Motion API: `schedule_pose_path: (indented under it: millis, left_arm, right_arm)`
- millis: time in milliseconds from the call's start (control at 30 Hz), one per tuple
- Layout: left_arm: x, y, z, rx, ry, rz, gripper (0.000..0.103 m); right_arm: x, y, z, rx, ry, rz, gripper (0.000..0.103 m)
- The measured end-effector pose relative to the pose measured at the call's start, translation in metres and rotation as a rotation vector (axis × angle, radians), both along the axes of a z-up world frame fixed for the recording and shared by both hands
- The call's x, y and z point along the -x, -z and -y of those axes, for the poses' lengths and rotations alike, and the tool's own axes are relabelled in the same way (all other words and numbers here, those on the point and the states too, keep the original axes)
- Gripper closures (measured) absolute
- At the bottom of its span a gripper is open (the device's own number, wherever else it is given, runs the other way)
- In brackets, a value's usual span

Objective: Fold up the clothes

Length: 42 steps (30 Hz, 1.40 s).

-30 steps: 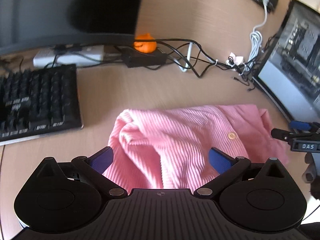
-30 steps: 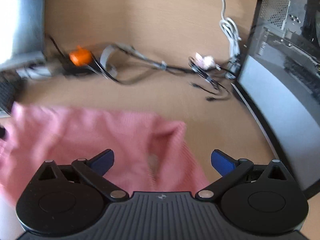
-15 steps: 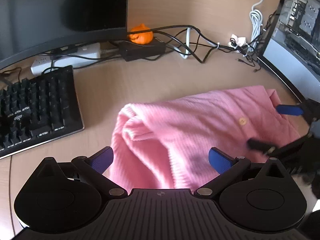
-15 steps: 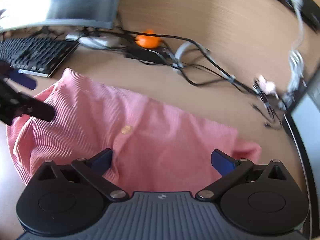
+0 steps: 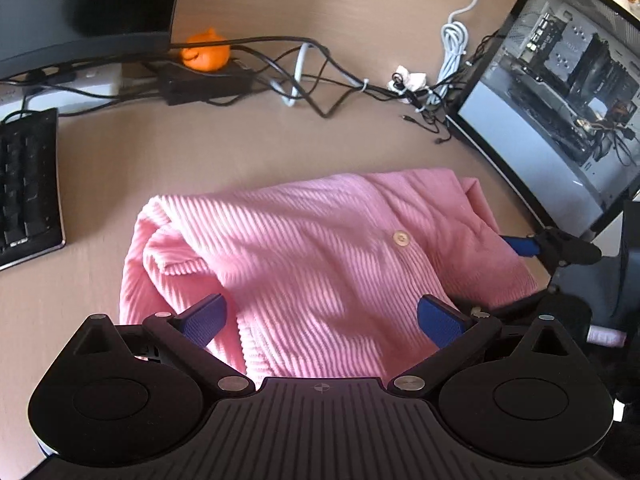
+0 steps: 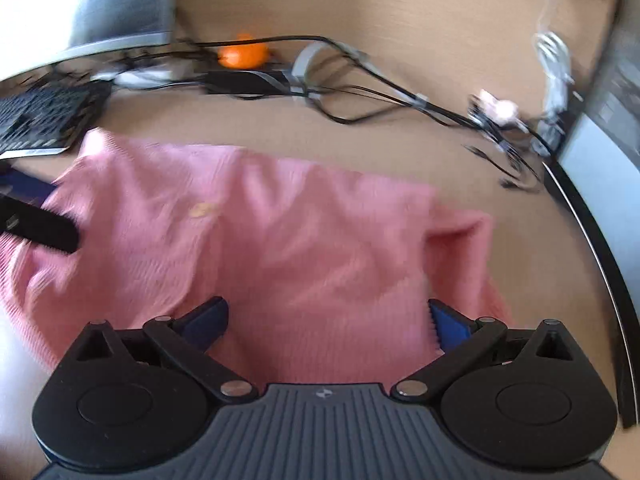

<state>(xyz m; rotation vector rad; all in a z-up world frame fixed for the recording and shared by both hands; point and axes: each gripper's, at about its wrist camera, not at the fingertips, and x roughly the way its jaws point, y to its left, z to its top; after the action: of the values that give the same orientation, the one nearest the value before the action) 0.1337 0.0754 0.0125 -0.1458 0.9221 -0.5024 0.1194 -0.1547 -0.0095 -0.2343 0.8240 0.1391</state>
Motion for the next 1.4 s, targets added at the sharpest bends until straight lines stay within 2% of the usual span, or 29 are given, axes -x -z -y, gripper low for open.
schedule_pose_path:
  millis: [100,233,400,467,600,733,800,867,967,1033,1067,1167,1267,1333,1400]
  left_arm:
    - [-0.001,-0.002,-0.006,-0.017,-0.023,0.004,0.000]
    - [-0.004,0.000,-0.015,-0.018,-0.067,-0.017,0.000]
    - [-0.004,0.001,-0.017,-0.031,-0.089,-0.025,0.000]
    - [-0.001,-0.003,-0.018,-0.047,-0.092,-0.012,0.000]
    - [0.001,-0.018,-0.013,-0.116,-0.074,0.056,0.000]
    - [-0.009,-0.036,0.017,-0.168,0.039,0.141,0.000]
    - [-0.017,-0.035,0.043,-0.226,0.135,0.163,0.000]
    - [-0.024,-0.025,0.063,-0.275,0.218,0.155,0.000]
    - [-0.031,-0.005,0.084,-0.361,0.292,0.121,0.000]
    - [-0.034,0.007,0.092,-0.442,0.300,0.123,0.000]
    - [-0.036,0.011,0.094,-0.453,0.302,0.120,0.000]
    - [-0.041,0.011,0.096,-0.456,0.299,0.105,0.000]
    - [-0.037,-0.002,0.084,-0.440,0.282,0.121,0.000]
    - [-0.035,-0.010,0.070,-0.393,0.242,0.122,0.000]
    - [-0.034,-0.016,0.050,-0.342,0.184,0.100,0.000]
  right_arm:
    - [0.005,-0.004,-0.007,0.048,-0.053,0.034,0.000]
    - [0.011,-0.012,-0.011,0.041,-0.081,0.081,0.000]
    - [0.012,-0.006,-0.017,0.098,-0.126,0.072,0.000]
    - [0.017,-0.014,-0.010,0.100,-0.124,0.075,0.000]
    - [0.030,-0.036,0.007,0.131,-0.077,0.147,0.000]
    - [0.036,-0.049,0.004,0.059,-0.122,0.142,0.000]
    - [0.034,-0.047,-0.002,0.011,-0.146,0.121,0.000]
    - [0.029,-0.036,-0.009,0.008,-0.142,0.105,0.000]
    - [0.021,-0.018,-0.013,0.029,-0.104,0.056,0.000]
    - [0.020,-0.007,-0.009,0.036,-0.078,0.025,0.000]
    - [0.022,-0.003,-0.007,0.039,-0.070,0.020,0.000]
    - [0.028,-0.004,-0.001,0.035,-0.078,0.027,0.000]
    - [0.037,-0.025,0.021,-0.020,-0.044,0.078,0.000]
    - [0.037,-0.036,0.040,-0.037,0.033,0.112,0.000]
    - [0.029,-0.032,0.057,-0.016,0.131,0.108,0.000]
